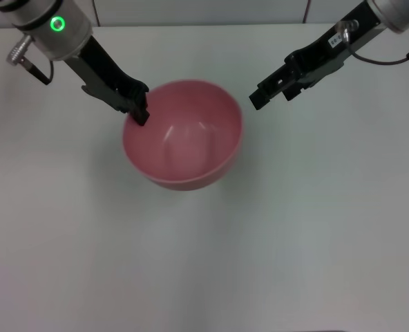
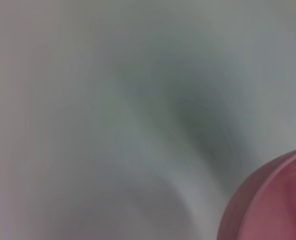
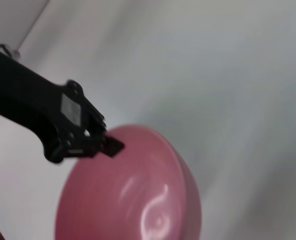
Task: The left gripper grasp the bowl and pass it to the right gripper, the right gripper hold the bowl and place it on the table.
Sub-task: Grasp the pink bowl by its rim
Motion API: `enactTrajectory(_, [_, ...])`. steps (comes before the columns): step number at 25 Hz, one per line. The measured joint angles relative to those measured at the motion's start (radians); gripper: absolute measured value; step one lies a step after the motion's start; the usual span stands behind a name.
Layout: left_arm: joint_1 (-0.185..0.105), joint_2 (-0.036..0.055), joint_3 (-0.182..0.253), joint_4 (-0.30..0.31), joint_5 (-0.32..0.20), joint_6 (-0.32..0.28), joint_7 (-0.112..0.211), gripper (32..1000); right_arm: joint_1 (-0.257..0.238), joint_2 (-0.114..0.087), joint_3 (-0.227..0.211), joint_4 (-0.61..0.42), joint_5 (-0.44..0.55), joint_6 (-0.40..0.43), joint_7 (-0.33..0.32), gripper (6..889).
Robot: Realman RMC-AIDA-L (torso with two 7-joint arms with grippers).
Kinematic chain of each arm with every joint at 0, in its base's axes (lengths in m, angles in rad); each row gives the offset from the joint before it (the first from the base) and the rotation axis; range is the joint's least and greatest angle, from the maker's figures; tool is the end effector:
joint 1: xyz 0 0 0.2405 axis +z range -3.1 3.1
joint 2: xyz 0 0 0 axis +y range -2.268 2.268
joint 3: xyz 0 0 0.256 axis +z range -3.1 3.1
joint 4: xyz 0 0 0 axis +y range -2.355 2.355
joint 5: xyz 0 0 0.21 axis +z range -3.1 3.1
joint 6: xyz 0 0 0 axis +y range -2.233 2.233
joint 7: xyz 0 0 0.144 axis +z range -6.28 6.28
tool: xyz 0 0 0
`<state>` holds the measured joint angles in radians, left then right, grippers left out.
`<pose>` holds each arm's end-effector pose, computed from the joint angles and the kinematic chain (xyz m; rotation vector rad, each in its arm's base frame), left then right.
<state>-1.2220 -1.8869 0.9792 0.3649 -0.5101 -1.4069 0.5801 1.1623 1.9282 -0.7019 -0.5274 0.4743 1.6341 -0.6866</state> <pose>-0.1493 0.4449 0.0074 -2.5261 -1.3519 0.4795 0.1365 0.4263 0.0213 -2.7121 1.4325 -0.2526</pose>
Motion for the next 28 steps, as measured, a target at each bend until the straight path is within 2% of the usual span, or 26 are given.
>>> enactTrajectory(1, [-0.012, -0.0091, 0.0, 0.0, 0.004, -0.007, 0.0, 86, 0.001, 0.0, 0.0, 0.0, 0.006, 0.0, 0.001, 861])
enactTrajectory(2, [-0.012, -0.0091, 0.0, 0.0, 0.004, -0.007, 0.0, 87, 0.001, 0.0, 0.0, 0.0, 0.013, 0.0, 0.002, 861])
enactTrajectory(7, [-0.054, -0.0336, 0.0, 0.005, 0.009, -0.018, -0.003, 93, 0.001, 0.0, -0.001, 0.0, 0.027, 0.001, 0.005, 861])
enactTrajectory(11, [-0.093, -0.0487, 0.0, 0.006, 0.011, -0.019, -0.003, 97, 0.003, 0.0, -0.004, 0.0, 0.028, 0.001, 0.005, 861])
enactTrajectory(14, [-0.102, -0.0489, -0.001, 0.007, 0.014, -0.018, -0.004, 101, 0.008, 0.0, -0.006, 0.0, 0.029, 0.001, 0.006, 861])
enactTrajectory(19, [-0.121, -0.0435, -0.001, 0.011, 0.022, -0.014, -0.008, 106, 0.009, 0.0, -0.008, 0.003, 0.027, 0.001, 0.006, 862])
enactTrajectory(28, [-0.131, -0.0403, -0.001, 0.019, 0.033, -0.018, -0.014, 117, 0.011, 0.0, -0.018, 0.005, 0.021, 0.001, 0.007, 860])
